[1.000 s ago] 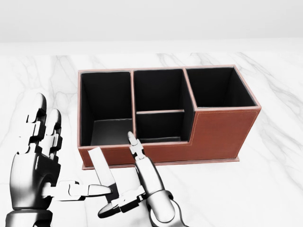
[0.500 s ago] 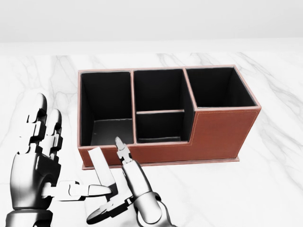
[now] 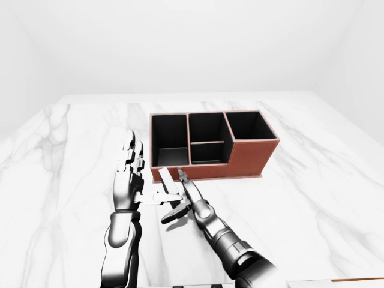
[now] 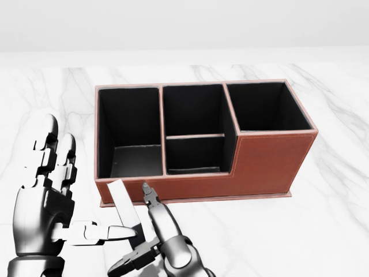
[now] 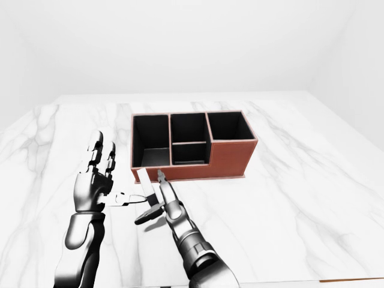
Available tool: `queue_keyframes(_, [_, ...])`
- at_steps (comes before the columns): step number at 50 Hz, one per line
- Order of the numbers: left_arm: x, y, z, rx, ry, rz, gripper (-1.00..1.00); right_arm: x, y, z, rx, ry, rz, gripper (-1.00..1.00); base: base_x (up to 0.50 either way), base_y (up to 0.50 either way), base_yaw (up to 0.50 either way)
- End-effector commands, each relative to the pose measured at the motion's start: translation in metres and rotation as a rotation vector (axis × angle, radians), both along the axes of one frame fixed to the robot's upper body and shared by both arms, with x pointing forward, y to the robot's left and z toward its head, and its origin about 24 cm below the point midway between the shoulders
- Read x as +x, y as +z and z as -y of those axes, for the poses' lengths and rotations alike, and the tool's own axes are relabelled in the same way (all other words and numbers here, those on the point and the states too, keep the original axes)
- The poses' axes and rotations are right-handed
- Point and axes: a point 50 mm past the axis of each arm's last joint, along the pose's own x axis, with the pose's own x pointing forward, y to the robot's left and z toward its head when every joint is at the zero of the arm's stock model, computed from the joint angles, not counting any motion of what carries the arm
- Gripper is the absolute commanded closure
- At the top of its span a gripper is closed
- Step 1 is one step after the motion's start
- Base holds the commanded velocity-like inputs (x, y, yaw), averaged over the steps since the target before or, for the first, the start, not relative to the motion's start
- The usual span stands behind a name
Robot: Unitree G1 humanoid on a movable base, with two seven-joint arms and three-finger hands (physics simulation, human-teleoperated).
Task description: Pick up the book and place it in the right compartment of the caddy.
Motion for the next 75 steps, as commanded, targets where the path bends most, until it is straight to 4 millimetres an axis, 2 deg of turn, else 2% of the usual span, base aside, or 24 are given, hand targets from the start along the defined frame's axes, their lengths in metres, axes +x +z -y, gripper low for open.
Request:
queue_keyframes(1, [0.000, -0.001, 0.000, -0.006, -0.005, -0.006, -1.00, 0.005, 0.000, -0.001, -0.009, 0.005, -0.020, -0.01, 0.00, 0.00, 0.00])
queue_keyframes(2, [0.000, -0.001, 0.000, -0.007, -0.005, -0.006, -1.00, 0.005, 0.001, -0.001, -0.009, 0.005, -0.016, 1.00, 0.00, 0.00, 0.00])
queue_keyframes(22, [0.000, -0.001, 0.000, -0.007, -0.005, -0.006, -1.00, 0.006, -0.001, 0.005, -0.015, 0.000, -0.015, 1.00, 0.00, 0.00, 0.00])
queue_keyframes(25, [0.000, -0.001, 0.000, -0.006, -0.005, -0.006, -1.00, 0.009, 0.004, 0.008, 0.009, -0.010, 0.006, 1.00, 0.00, 0.00, 0.00])
queue_keyframes(30, [0.000, -0.001, 0.000, -0.006, -0.006, -0.006, -1.00, 0.015, 0.024, 0.012, 0.070, -0.019, 0.102, 1.00, 0.00, 0.00, 0.00])
queue_keyframes(36, [0.000, -0.001, 0.000, -0.006, -0.005, -0.006, -1.00, 0.017, 0.028, 0.017, 0.093, -0.031, 0.122, 1.00, 0.00, 0.00, 0.00])
queue_keyframes(41, [0.000, -0.001, 0.000, -0.006, -0.005, -0.006, -1.00, 0.018, 0.045, 0.017, 0.138, -0.028, 0.198, 1.00, 0.00, 0.00, 0.00])
queue_keyframes(59, [0.000, -0.001, 0.000, -0.006, -0.005, -0.006, -1.00, 0.017, 0.060, 0.021, 0.178, -0.032, 0.269, 1.00, 0.00, 0.00, 0.00])
queue_keyframes(75, [0.000, -0.001, 0.000, -0.006, -0.005, -0.006, -1.00, 0.021, 0.094, 0.031, 0.224, -0.044, 0.417, 1.00, 0.00, 0.00, 0.00])
